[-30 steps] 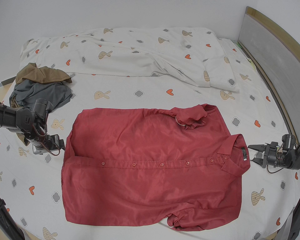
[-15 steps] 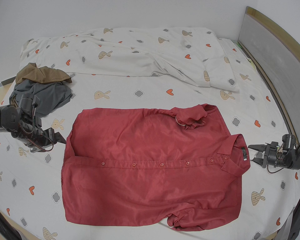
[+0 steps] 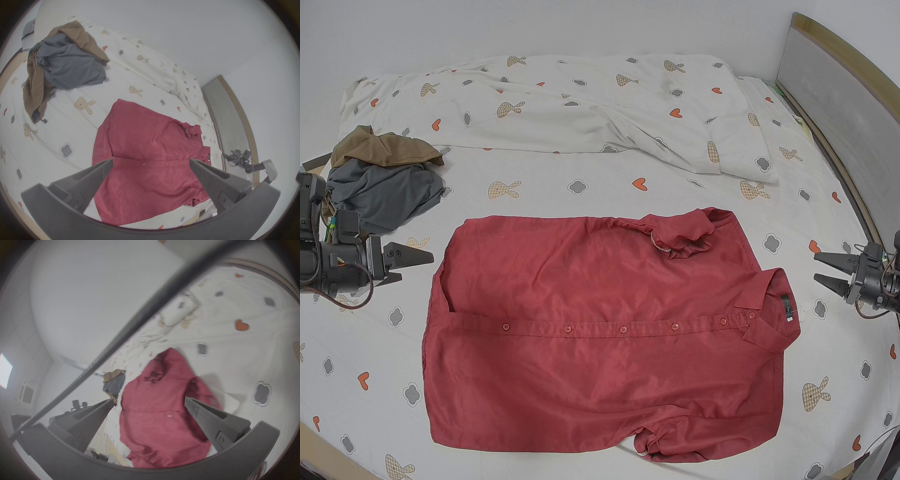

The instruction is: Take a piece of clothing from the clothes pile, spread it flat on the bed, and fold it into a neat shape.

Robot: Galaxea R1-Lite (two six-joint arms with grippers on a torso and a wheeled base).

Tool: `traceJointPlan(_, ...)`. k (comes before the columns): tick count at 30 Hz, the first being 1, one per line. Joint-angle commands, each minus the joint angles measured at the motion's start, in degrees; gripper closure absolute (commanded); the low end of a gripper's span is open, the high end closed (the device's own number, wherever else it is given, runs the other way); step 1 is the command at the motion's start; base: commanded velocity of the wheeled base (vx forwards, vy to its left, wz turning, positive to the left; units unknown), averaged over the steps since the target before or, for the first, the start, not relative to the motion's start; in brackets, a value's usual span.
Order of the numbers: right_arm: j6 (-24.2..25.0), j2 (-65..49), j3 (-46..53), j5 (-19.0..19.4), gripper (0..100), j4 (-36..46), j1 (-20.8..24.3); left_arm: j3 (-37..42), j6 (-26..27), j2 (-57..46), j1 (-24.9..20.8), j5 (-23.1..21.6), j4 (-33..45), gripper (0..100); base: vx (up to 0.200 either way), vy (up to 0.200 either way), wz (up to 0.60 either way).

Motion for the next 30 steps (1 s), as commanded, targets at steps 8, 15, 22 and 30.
traceJointPlan(8, 7.72, -5.09, -3.05, -1.04, 0, -0.18, 16.37, 10.25, 0.98, -8.79, 0.14, -5.7, -10.12, 0, 0.0, 0.0, 0.0)
traceJointPlan(15, 16.95, 12.67, -18.87, -10.0, 0, 0.43, 24.11, 10.95, 1.07, -8.7, -0.21, -5.7, -10.12, 0, 0.0, 0.0, 0.0)
traceJointPlan(22, 22.13, 15.13, -24.59, -16.07, 0, 4.56, 28.06, 10.95, 1.07, -8.61, -0.38, -5.7, -10.12, 0, 0.0, 0.0, 0.0)
traceJointPlan(30, 21.78, 6.51, -29.16, -27.49, 0, 29.88, 34.48, 11.39, 1.15, -7.38, -2.41, -5.44, -10.12, 0, 0.0, 0.0, 0.0)
